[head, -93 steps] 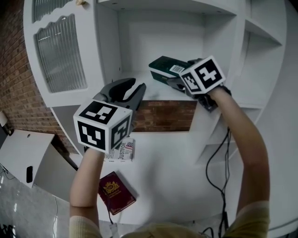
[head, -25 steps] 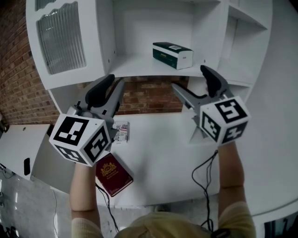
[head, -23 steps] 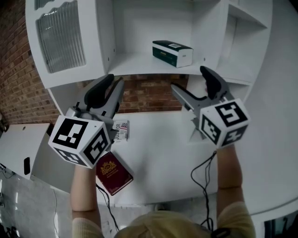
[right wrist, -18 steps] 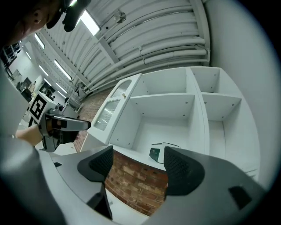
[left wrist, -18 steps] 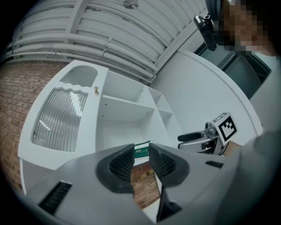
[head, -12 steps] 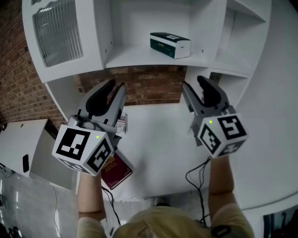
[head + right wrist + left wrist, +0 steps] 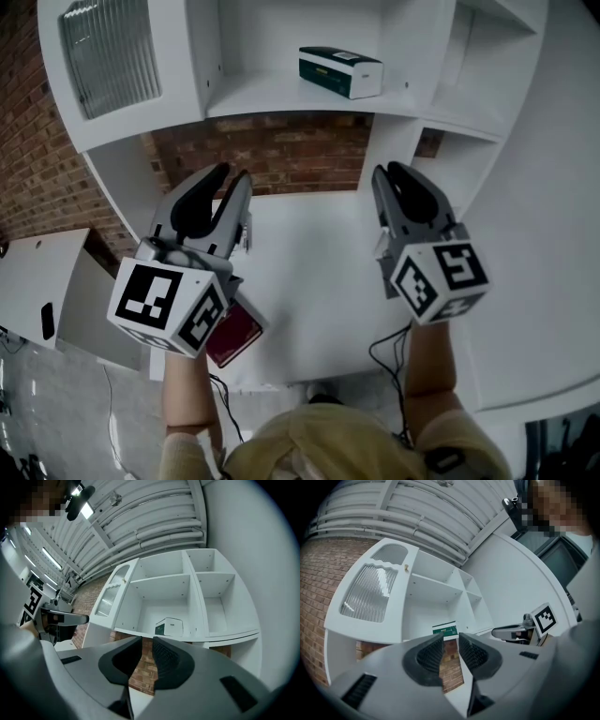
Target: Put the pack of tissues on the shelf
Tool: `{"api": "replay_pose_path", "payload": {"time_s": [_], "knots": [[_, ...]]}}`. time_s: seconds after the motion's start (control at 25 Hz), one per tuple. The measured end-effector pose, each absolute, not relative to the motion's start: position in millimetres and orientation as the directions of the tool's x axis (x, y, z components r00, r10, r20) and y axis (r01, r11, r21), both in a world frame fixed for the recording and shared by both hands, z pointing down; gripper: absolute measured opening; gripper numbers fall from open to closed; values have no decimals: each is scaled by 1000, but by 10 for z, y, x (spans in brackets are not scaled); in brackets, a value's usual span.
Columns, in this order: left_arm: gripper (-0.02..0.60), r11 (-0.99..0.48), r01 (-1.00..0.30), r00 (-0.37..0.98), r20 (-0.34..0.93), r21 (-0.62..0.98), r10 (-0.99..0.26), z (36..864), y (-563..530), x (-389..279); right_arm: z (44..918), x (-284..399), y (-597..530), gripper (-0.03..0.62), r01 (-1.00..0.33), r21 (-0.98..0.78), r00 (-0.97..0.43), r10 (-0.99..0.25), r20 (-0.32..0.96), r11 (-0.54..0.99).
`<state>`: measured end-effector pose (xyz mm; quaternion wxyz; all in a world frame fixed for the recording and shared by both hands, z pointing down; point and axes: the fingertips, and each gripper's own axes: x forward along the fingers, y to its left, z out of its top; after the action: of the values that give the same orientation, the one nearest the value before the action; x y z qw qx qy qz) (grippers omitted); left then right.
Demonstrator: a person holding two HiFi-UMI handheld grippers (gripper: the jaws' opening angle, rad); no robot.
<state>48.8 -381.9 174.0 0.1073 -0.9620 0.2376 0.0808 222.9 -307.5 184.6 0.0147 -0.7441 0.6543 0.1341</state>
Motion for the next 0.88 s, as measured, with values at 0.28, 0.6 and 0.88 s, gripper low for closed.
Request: {"api": "replay_pose_path", "payload": {"time_s": [0.28, 0.6, 0.88], "knots": [[100, -866, -487, 866, -189, -112, -462, 1934, -3844, 366, 2030, 2263, -2982, 5, -974, 110, 170, -960, -221, -198], [100, -851, -515, 853, -165, -105, -496, 2093, -3832, 285, 2168, 2184, -2896, 2, -971, 104, 189, -959, -210, -214], [100, -851, -522, 846, -164, -57, -508, 2203, -3791, 189, 2274, 2124, -2830, 2, -973, 74, 199, -959, -200, -218]]}}
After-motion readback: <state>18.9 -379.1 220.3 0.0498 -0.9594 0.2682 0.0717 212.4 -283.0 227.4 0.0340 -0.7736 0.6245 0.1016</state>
